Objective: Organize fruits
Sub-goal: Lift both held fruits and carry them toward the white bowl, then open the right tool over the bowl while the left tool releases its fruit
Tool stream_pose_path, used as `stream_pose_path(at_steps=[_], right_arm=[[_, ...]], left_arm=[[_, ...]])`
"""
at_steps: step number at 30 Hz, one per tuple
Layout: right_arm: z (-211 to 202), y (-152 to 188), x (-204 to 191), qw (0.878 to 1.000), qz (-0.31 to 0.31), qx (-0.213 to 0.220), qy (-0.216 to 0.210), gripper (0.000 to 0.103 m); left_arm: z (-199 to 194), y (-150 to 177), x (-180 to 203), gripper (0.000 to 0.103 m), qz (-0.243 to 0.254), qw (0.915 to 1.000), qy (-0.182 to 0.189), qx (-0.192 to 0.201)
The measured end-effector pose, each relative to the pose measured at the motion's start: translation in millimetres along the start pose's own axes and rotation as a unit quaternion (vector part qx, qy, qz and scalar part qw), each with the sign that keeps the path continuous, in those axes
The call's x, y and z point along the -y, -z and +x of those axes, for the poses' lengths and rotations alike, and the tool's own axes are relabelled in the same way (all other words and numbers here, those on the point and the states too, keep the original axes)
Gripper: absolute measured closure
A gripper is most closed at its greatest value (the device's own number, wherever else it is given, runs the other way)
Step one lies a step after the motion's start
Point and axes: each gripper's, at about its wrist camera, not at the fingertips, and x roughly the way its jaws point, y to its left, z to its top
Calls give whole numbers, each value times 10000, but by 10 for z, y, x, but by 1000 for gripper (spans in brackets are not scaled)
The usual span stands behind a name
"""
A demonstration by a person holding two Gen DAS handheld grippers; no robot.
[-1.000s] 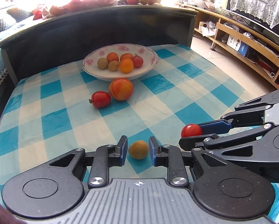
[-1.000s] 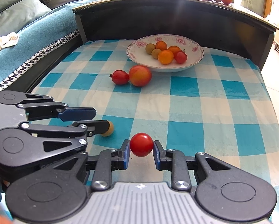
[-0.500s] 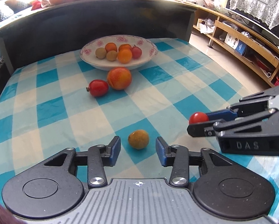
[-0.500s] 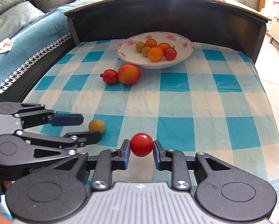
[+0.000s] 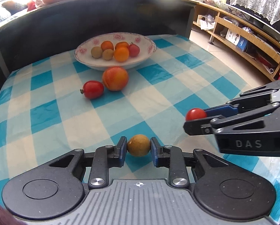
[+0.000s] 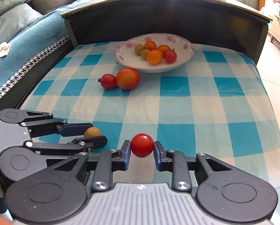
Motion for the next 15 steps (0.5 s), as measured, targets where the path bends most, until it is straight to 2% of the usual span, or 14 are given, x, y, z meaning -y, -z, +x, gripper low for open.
stream_pose_path(at_steps=[8,15], right_arm=[[-12,-378,90,9994,93,339,30,73],[176,-817,231,9988,94,470,90,73]], left_arm=[[-20,-350,-107,69,-222,9991,34,352],[163,-801,-309,69,-277,9979,-108,575]])
